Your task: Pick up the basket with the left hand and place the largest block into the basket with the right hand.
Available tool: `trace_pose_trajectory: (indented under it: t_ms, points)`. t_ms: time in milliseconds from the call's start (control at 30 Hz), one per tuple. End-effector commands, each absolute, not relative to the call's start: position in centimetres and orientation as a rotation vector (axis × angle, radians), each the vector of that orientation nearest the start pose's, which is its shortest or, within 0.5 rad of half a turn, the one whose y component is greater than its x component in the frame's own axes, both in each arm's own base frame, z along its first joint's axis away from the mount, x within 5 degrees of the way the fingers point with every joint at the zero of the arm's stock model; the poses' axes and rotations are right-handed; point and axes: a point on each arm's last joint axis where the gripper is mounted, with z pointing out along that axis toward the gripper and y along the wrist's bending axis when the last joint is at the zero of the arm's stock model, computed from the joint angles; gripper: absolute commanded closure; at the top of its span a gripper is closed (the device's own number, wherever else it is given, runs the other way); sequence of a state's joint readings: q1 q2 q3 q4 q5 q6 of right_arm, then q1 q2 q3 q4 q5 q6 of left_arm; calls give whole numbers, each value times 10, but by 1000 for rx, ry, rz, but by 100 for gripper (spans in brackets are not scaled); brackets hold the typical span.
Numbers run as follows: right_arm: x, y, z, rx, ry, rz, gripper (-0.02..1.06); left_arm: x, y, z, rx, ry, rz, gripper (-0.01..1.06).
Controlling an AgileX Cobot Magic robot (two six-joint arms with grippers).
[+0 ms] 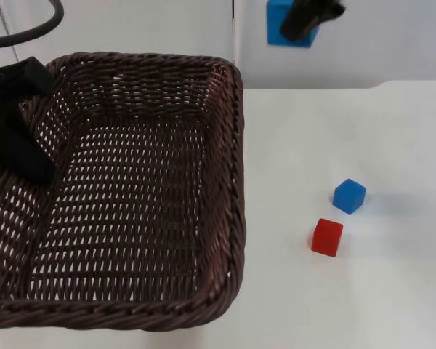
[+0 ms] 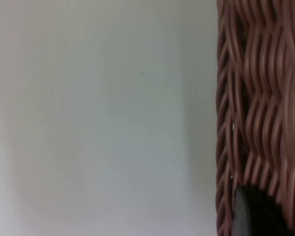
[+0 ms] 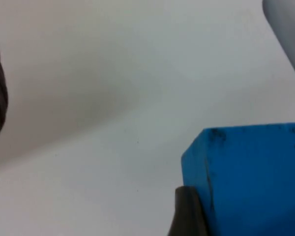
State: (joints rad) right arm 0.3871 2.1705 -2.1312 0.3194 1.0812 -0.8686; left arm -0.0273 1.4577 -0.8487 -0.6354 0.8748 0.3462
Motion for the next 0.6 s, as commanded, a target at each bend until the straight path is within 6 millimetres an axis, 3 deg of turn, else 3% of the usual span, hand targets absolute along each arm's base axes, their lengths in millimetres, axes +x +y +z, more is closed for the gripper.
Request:
trace_pose_trajectory:
  t_ms: [0,267,567]
  points:
    - [431,206,314,-1406,2096,236,105,256,-50,228,-28,2788,-736,105]
    - [407,194,354,-1321,2160,249,105,256,-49,228,-26,2789,-733,105]
    - [396,184,374,-1158,2248,232,105,255,-49,227,-27,2792,-733,105]
